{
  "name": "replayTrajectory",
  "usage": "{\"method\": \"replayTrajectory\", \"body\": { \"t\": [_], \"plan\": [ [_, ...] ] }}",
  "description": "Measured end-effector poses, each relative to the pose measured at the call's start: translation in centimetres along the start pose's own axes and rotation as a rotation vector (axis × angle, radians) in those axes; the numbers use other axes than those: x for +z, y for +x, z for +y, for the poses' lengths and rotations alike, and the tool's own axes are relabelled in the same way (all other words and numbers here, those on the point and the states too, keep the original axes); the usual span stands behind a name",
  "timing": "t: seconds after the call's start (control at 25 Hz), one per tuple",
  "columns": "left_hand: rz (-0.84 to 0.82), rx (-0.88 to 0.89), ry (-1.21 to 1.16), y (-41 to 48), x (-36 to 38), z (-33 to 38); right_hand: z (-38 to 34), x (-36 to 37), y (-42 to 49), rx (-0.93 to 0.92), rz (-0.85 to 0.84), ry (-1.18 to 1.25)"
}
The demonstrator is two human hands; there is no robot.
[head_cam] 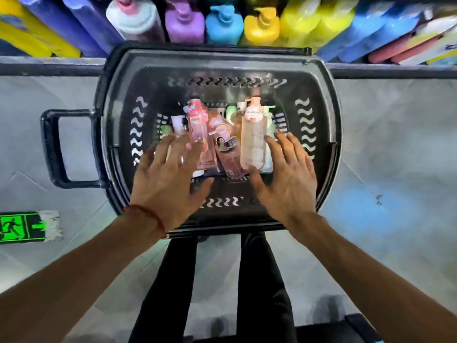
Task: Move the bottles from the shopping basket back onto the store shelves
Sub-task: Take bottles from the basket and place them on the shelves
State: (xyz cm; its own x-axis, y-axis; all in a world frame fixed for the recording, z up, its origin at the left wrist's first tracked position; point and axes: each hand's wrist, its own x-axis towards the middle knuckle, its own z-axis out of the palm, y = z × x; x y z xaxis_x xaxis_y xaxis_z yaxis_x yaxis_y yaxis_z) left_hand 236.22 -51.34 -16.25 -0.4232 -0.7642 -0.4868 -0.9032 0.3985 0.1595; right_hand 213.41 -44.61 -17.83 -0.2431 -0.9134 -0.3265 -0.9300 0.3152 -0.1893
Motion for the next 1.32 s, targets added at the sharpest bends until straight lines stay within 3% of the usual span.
{"method": "replayTrajectory", "body": {
  "t": [0.32,0.48,0.92,1.04,1.2,1.32],
  "plan": [
    [-0.054,-0.059,0.003,3.5,6.7,-0.7,3.3,12.3,9.8,0.343,-0.302,0.171],
    [-0.033,-0.091,-0.032,4.3,6.9,-1.1,3.2,14.8,12.3,0.455,-0.323,0.297],
    [-0.1,-0.188,-0.086,5.4,6.1,-0.7,5.6,14.7,13.2,0.613,-0.478,0.391],
    [-0.123,-0.192,-0.092,5.6,6.3,-0.5,5.6,15.4,12.6,0.638,-0.435,0.445],
    [-0.17,-0.196,-0.118,5.3,6.8,-0.6,6.1,15.5,11.5,0.647,-0.355,0.598],
    [-0.218,-0.264,-0.192,5.0,6.4,0.0,6.4,13.5,10.0,0.628,-0.377,0.85]
  ]
}}
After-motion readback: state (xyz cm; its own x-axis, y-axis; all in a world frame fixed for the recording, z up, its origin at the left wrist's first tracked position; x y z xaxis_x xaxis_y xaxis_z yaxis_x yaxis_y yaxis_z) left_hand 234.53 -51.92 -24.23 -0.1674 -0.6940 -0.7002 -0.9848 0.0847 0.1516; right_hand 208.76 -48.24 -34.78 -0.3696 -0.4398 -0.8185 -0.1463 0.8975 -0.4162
